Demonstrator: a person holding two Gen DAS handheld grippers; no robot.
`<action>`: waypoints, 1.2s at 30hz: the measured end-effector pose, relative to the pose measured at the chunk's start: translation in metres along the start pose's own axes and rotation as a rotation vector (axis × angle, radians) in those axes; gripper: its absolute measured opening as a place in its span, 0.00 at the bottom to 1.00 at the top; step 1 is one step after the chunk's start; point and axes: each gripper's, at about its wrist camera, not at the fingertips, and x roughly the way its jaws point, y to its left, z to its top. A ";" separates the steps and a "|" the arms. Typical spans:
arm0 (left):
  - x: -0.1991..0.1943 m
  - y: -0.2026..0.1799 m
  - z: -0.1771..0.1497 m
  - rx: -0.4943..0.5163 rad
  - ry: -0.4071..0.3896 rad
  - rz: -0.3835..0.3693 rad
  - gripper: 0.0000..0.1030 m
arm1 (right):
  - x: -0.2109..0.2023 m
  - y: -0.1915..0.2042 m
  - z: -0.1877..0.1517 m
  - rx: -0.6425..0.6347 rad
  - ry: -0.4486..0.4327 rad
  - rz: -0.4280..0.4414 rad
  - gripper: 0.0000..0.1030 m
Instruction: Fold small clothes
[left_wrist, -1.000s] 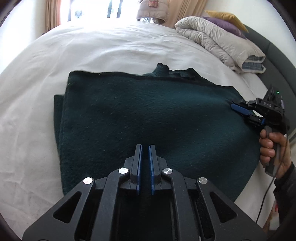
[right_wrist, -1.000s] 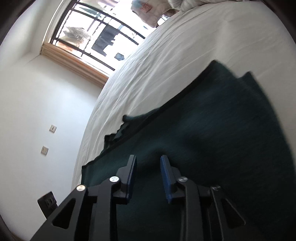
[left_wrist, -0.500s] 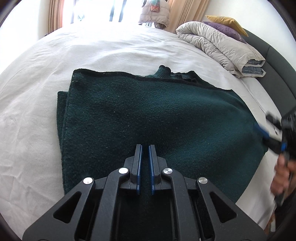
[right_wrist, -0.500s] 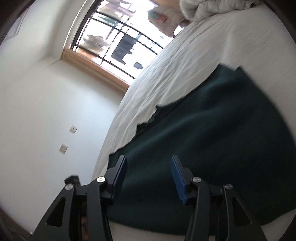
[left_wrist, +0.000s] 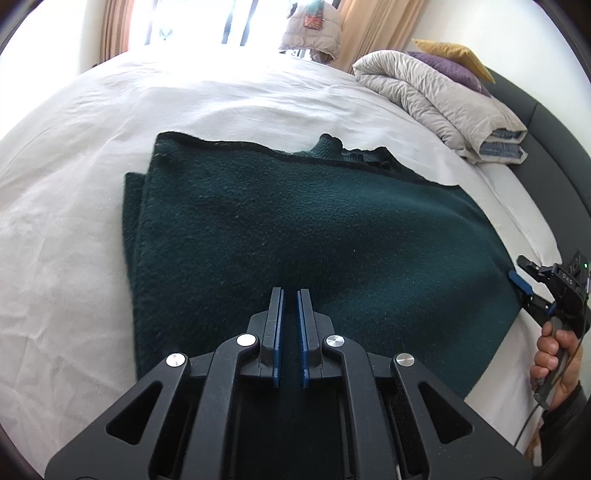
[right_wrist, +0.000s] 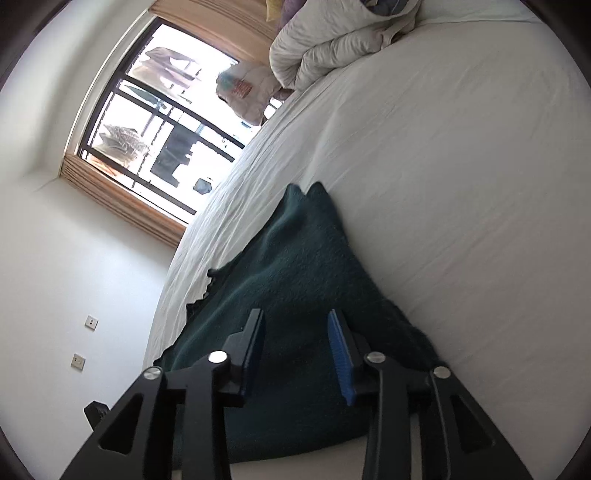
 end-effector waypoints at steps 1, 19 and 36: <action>-0.003 0.002 -0.002 -0.008 -0.003 -0.004 0.07 | -0.006 0.002 -0.002 0.002 -0.031 -0.008 0.65; -0.123 0.061 -0.110 -0.418 -0.109 0.001 0.23 | -0.028 0.088 -0.036 -0.169 0.046 0.161 0.73; -0.090 0.054 -0.096 -0.645 -0.101 -0.287 0.86 | 0.026 0.134 -0.062 -0.231 0.204 0.273 0.74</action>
